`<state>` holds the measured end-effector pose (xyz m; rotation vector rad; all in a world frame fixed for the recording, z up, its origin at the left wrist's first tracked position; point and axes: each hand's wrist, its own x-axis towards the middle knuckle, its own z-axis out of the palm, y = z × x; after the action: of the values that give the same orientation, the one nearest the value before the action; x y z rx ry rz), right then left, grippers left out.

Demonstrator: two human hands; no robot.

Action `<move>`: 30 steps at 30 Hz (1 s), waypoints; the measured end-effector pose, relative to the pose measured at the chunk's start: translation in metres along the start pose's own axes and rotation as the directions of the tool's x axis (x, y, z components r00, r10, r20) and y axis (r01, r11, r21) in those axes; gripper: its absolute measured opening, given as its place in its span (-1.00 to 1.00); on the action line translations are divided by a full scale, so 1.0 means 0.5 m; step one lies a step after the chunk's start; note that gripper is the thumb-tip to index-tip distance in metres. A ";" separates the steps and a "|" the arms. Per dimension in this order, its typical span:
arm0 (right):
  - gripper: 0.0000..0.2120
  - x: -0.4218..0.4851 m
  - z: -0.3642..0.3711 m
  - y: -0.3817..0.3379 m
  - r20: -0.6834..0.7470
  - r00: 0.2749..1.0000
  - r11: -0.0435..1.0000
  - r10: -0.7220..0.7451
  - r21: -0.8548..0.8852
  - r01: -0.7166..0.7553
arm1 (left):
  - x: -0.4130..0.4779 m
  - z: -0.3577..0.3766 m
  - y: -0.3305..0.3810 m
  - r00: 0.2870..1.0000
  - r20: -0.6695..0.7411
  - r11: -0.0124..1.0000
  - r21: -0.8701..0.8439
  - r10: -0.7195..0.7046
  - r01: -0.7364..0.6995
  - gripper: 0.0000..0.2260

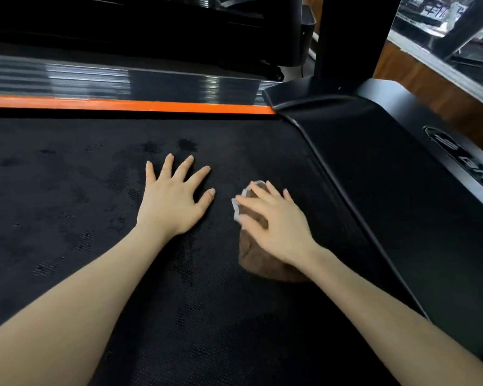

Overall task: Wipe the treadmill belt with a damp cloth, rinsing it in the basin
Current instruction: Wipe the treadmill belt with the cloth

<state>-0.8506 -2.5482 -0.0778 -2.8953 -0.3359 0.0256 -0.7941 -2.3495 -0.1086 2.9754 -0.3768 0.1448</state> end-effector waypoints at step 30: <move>-0.47 0.123 -0.020 0.113 0.026 0.978 0.977 0.205 -0.067 -0.203 | 0.001 -0.004 -0.002 1.000 0.029 1.000 0.008 0.012 -0.012 -0.47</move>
<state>-0.7777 -2.5897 -0.0803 -2.9836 -0.0442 0.0975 -0.7937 -2.3485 -0.1068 2.9868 -0.3981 0.1045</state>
